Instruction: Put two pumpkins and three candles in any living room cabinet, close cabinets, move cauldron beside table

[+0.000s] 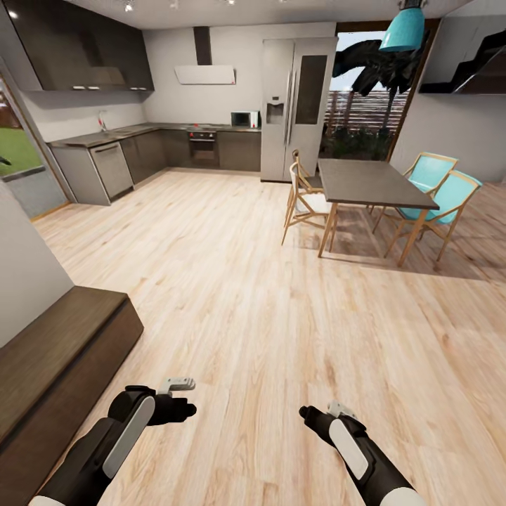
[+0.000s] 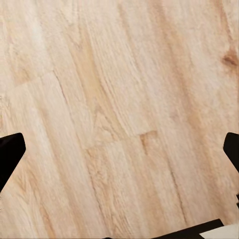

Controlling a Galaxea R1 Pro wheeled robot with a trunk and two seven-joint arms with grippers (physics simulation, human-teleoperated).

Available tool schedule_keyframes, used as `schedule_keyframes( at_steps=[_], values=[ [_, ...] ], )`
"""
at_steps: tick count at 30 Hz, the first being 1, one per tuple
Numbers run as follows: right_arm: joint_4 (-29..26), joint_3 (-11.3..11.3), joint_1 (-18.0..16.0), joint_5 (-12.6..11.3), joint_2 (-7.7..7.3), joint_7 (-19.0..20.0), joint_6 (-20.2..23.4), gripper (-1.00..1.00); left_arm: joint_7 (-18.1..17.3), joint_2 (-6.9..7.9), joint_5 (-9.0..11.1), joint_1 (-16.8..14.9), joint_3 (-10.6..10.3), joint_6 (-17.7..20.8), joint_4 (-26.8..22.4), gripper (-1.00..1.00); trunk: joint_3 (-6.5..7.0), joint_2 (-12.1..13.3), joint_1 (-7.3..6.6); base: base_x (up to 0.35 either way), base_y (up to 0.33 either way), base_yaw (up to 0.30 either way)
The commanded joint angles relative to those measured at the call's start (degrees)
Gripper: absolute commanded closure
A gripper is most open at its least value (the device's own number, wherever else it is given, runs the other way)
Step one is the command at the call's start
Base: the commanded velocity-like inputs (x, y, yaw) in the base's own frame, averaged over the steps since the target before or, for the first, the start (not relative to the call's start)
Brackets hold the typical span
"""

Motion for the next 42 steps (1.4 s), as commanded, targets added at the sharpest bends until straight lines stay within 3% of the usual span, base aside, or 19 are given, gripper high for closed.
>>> schedule_keyframes(
  at_steps=[1,8,26,42],
  values=[
    [-0.11,0.20,-0.02,-0.55,-0.03,-0.53,0.10,-1.00,0.59,0.06,0.55,-0.04,-0.28,0.12,-0.06,-1.00,0.04,-0.04,0.02,0.127,0.000,0.000],
    [-0.11,0.13,-0.02,-0.55,-0.19,-0.60,0.21,-1.00,0.72,0.06,0.27,-0.04,-3.03,0.04,-0.06,-1.00,0.71,-0.04,0.02,0.261,0.000,0.000],
    [-0.11,0.12,-0.02,-0.55,-0.21,-0.61,0.27,-1.00,0.81,0.06,0.16,-0.04,-3.69,-0.05,-0.06,-1.00,2.21,-0.04,0.02,0.321,-0.056,-0.061],
    [-0.11,0.21,-0.02,-0.35,-0.21,-0.69,0.50,-1.00,0.84,0.06,0.21,-0.04,-3.63,-0.05,-0.06,-1.00,2.29,-0.04,0.02,0.281,-0.126,-0.001]
  ],
)
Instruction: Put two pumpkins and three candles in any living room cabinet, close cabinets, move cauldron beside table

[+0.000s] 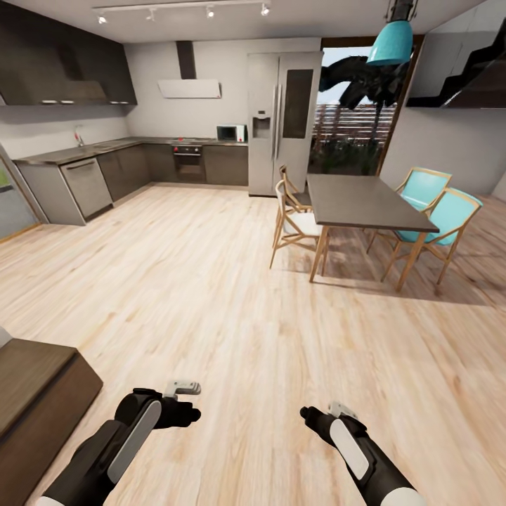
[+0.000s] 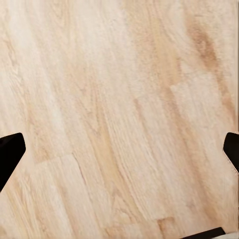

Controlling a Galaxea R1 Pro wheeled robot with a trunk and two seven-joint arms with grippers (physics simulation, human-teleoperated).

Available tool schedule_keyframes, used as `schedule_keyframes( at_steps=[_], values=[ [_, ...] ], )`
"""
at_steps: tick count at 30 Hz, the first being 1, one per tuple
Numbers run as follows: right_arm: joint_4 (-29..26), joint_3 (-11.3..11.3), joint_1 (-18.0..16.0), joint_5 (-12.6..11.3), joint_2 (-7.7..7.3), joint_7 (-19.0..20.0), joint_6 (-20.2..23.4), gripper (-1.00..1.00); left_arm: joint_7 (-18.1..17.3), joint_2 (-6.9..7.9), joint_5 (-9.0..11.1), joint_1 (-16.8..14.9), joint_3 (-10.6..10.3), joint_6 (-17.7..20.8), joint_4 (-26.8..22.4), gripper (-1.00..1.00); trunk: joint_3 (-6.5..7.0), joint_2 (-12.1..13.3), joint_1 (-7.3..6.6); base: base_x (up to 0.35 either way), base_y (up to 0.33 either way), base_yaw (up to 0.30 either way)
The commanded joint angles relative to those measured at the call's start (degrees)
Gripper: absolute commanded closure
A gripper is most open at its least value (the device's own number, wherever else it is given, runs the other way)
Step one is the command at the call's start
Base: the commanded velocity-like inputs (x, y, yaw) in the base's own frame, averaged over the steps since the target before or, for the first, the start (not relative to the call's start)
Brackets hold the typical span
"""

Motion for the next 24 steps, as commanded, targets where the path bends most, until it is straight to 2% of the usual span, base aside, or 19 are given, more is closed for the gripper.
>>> schedule_keyframes(
  at_steps=[1,7,15,24],
  values=[
    [-0.11,0.22,-0.03,-0.51,-0.04,-0.53,0.10,-1.00,0.60,0.06,0.61,-0.05,-0.14,0.14,-0.07,-1.00,-0.06,-0.04,0.02,0.149,-0.154,0.000],
    [-0.13,0.22,-0.03,-0.28,-0.04,-0.53,0.12,-1.00,0.60,0.06,0.82,-0.05,-0.15,0.14,-0.07,-1.00,-0.06,-0.04,0.02,0.095,-0.111,0.000],
    [-0.17,0.28,-0.03,-0.16,0.02,-0.86,0.05,-1.00,0.60,0.06,1.31,-0.06,-0.14,0.14,-0.07,-1.00,-0.06,-0.04,0.02,0.009,-0.012,0.002],
    [-0.33,0.64,-0.03,0.08,0.23,-1.14,-0.21,-1.00,0.60,0.06,1.51,-0.06,-0.14,0.14,-0.07,-1.00,-0.06,-0.04,0.02,0.000,0.000,0.241]
  ],
)
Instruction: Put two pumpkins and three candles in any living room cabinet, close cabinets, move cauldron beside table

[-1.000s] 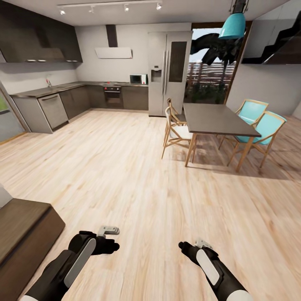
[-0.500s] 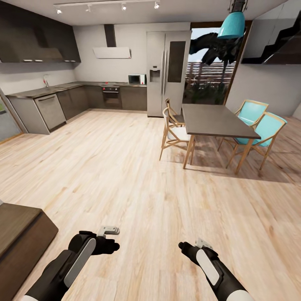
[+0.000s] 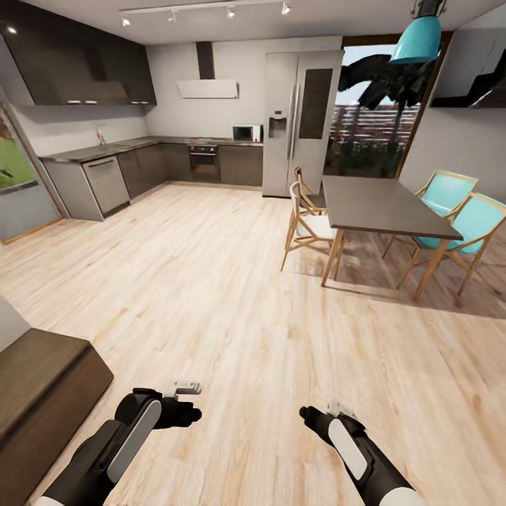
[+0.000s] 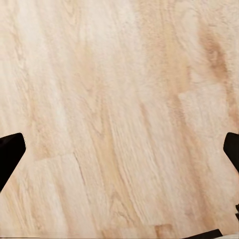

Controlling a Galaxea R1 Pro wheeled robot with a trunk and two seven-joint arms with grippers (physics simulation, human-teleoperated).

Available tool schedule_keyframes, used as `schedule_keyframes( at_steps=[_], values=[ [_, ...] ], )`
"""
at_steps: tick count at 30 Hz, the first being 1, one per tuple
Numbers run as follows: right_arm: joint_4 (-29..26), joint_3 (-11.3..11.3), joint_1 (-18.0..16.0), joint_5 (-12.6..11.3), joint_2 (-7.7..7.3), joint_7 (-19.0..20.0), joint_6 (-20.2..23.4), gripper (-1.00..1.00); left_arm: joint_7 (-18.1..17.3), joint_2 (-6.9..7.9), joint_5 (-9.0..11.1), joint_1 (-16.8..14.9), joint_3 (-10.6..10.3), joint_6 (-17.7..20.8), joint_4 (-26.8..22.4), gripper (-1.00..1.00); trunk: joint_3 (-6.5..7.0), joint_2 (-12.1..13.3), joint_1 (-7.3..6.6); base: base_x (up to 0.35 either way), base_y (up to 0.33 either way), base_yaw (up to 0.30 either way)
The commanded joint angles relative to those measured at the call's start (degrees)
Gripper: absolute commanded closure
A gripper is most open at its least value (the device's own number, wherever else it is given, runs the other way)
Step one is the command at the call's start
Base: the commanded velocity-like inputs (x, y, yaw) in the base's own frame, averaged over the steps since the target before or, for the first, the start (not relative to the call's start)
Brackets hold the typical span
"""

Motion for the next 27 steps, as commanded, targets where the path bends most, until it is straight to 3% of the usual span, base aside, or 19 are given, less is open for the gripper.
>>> schedule_keyframes(
  at_steps=[1,9,20,27],
  values=[
    [-0.15,0.25,-0.01,-0.51,-0.01,-0.54,0.10,-1.00,0.60,0.05,0.59,-0.06,-0.16,0.12,-0.04,-1.00,-0.06,-0.04,0.00,0.000,0.000,0.289],
    [-0.26,0.39,-0.01,-0.29,0.13,-0.58,-0.07,-1.00,0.60,0.05,0.35,-0.06,-0.16,0.10,-0.04,-1.00,-0.13,-0.04,0.00,0.002,-0.003,0.290],
    [-0.26,0.39,-0.01,3.00,0.19,-0.63,-0.12,-1.00,0.60,0.05,0.20,-0.04,-0.14,0.03,-0.04,-1.00,-0.44,-0.04,0.00,0.118,-0.214,0.289],
    [-0.26,0.39,-0.01,3.85,0.22,-0.63,-0.17,-1.00,0.60,0.05,0.46,-0.06,-0.13,0.03,-0.04,-1.00,-0.67,-0.04,0.00,0.028,-0.043,0.284]
  ],
)
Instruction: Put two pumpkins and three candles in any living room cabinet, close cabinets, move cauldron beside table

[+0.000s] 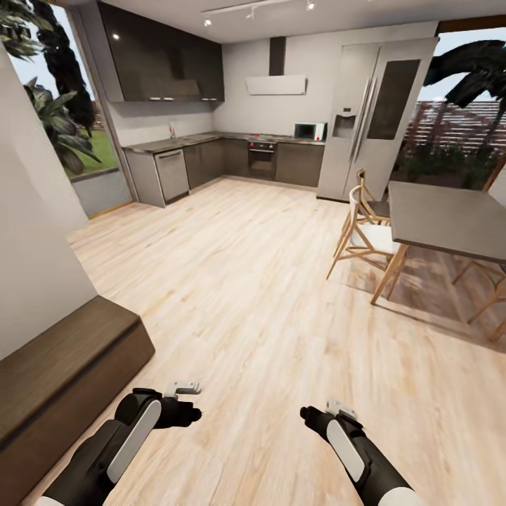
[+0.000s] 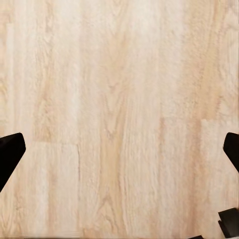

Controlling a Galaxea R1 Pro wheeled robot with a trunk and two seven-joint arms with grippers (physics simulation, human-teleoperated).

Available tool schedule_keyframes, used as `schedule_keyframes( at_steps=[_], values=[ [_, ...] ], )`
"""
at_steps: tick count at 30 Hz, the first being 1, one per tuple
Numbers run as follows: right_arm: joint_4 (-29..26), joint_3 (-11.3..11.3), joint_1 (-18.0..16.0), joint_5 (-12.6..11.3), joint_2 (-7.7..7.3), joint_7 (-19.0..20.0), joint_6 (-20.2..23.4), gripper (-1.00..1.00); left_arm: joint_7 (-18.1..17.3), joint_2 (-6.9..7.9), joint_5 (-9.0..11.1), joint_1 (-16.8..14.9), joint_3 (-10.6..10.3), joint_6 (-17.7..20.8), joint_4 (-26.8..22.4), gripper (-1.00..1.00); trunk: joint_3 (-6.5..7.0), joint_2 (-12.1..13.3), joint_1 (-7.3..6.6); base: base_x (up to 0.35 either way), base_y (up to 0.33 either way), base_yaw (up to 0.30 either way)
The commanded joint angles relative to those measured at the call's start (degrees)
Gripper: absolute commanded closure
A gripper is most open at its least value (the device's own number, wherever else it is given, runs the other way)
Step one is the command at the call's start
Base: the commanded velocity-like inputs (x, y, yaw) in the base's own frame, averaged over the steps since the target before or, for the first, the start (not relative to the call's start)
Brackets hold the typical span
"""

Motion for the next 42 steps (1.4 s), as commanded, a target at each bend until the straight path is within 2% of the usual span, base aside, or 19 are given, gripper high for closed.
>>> schedule_keyframes(
  at_steps=[1,8,13,32,37,39,42],
  values=[
    [-0.13,0.21,-0.01,-0.21,-0.04,-0.54,0.12,-1.00,0.59,0.05,0.59,-0.06,-0.15,0.12,-0.04,-1.00,-0.10,-0.04,0.00,0.003,-0.004,0.283],
    [-0.13,0.21,-0.01,1.22,-0.04,-0.54,0.12,-1.00,0.59,0.05,0.55,-0.03,-0.17,0.19,-0.04,-1.00,-0.34,-0.04,0.00,0.001,-0.001,0.282],
    [-0.06,0.29,-0.01,1.30,-0.04,-0.49,-1.24,-1.00,0.59,0.03,0.60,0.01,-0.18,0.20,-0.04,-1.00,-0.54,-0.04,0.00,0.000,0.000,0.279],
    [-0.04,0.48,-0.01,1.28,-0.04,-0.28,-1.55,-1.00,0.51,-0.05,0.50,0.11,0.20,0.26,-0.81,-1.00,-1.31,-0.04,0.00,0.000,0.000,0.276],
    [-0.04,3.45,-0.01,1.26,-0.04,-0.40,-1.90,-1.00,0.50,-0.04,0.45,0.11,0.32,0.21,-0.91,-1.00,-1.53,-0.04,0.00,0.027,-0.070,0.272],
    [-0.04,5.16,-0.01,1.20,-0.04,-0.44,-3.35,-1.00,0.50,-0.04,0.39,0.11,0.33,0.21,-0.92,-1.00,-1.64,-0.04,0.00,0.013,-0.023,0.258],
    [-0.04,5.92,-0.01,1.18,-0.04,-0.43,-3.98,-1.00,0.50,-0.04,0.38,0.11,0.28,0.21,-0.92,-1.00,-1.80,-0.04,0.00,0.004,-0.007,0.250]
  ],
)
